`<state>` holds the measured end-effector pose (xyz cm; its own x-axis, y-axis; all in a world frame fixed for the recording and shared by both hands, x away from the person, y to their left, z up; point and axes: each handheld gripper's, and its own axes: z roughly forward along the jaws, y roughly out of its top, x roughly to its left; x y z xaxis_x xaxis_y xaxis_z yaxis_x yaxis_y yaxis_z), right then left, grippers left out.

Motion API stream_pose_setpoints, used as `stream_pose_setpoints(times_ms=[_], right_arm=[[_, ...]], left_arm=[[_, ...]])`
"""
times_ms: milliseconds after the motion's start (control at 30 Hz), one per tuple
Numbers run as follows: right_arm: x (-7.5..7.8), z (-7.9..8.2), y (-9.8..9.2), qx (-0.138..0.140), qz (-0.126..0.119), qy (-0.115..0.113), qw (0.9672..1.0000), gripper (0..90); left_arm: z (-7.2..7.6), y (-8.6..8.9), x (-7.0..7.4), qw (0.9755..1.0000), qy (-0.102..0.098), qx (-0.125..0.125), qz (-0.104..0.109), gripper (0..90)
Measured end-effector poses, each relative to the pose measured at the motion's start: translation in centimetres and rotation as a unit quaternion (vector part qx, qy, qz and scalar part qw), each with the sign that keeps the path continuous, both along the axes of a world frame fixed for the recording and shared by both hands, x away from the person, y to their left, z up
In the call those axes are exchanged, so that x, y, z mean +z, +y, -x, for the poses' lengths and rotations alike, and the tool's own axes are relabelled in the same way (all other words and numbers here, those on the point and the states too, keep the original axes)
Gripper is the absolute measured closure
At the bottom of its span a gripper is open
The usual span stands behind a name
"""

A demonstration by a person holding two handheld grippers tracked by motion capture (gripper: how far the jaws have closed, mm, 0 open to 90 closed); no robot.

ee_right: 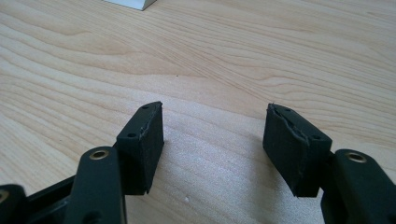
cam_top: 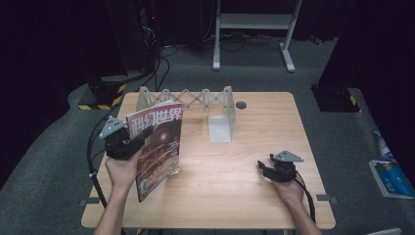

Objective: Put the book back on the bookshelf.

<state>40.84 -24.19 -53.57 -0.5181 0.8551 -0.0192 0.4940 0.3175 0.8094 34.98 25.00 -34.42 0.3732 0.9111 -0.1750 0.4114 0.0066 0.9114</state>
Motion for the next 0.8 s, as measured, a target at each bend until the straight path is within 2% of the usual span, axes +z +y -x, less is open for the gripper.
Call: stream_pose_setpoints(times_ms=[100, 133, 300, 400, 533, 800], right_arm=[[0.0, -0.1, 0.0, 0.001, 0.001, -0.001, 1.0, 38.1], [0.0, -0.1, 0.0, 0.0, 0.0, 0.0, 1.0, 38.1], [0.0, -0.1, 0.0, 0.0, 0.001, -0.002, 1.0, 38.1], [0.0, -0.1, 0.0, 0.0, 0.0, -0.001, 1.0, 38.0], [0.0, -0.1, 0.0, -0.001, 0.0, -0.001, 1.0, 38.1], [0.0, -0.1, 0.0, 0.0, 0.0, -0.002, 1.0, 38.0]], left_arm=[[-0.3, 0.6, -0.2, 0.9999, 0.004, 0.007, 0.007, 84.2], [-0.7, 1.0, -0.3, 0.9997, 0.011, 0.013, 0.02, 84.2], [-1.0, 1.4, 0.0, 0.9995, 0.005, 0.02, 0.022, 84.1], [-1.4, 1.7, 0.1, 0.999, 0.006, 0.035, 0.028, 84.0], [-1.9, 2.0, 0.3, 0.9985, 0.005, 0.046, 0.029, 84.0], [-2.6, 2.3, 1.0, 0.9973, -0.005, 0.072, 0.012, 84.1]])
